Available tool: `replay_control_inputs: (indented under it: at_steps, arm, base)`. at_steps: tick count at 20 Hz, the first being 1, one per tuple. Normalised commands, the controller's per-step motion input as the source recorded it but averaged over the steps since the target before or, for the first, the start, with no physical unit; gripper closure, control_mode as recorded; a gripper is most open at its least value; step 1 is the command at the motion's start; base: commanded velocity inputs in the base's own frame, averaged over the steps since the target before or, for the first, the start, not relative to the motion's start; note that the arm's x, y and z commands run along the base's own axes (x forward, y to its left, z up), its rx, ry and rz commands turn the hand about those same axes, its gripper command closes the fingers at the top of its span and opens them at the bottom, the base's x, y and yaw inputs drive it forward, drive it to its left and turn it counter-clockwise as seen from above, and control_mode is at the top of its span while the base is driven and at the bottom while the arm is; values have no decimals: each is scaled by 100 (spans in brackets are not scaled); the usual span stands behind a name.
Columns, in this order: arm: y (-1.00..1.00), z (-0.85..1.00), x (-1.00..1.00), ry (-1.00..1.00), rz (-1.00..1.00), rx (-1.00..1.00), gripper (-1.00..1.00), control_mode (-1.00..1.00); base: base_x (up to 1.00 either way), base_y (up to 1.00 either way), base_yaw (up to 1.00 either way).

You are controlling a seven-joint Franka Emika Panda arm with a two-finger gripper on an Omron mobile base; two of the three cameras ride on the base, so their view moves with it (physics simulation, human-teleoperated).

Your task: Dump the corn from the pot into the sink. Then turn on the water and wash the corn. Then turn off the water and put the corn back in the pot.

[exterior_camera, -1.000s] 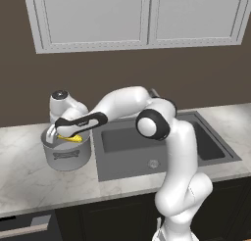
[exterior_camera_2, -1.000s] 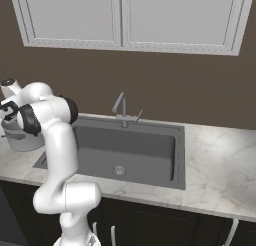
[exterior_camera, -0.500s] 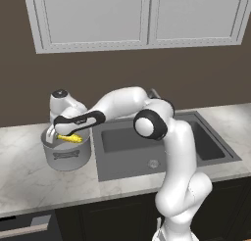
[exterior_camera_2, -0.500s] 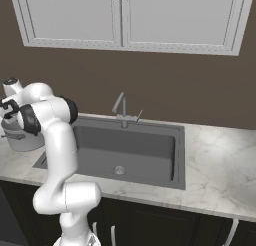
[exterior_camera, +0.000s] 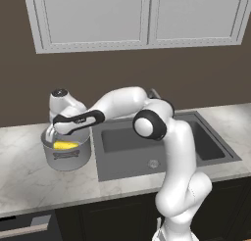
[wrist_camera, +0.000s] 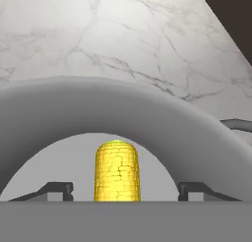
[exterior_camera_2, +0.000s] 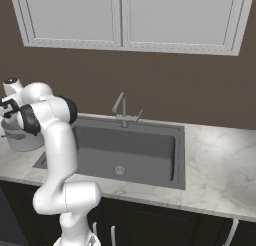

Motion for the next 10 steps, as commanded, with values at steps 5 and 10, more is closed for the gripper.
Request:
replay_control_inputs:
  at_steps: [5, 10]
  arm:
    - [-10, 48, -12, 0, 0, 0, -100, -100]
    - [-35, 56, -16, 0, 0, 0, -100, -100]
  base:
    - [0, 0, 0]
    - [0, 0, 0]
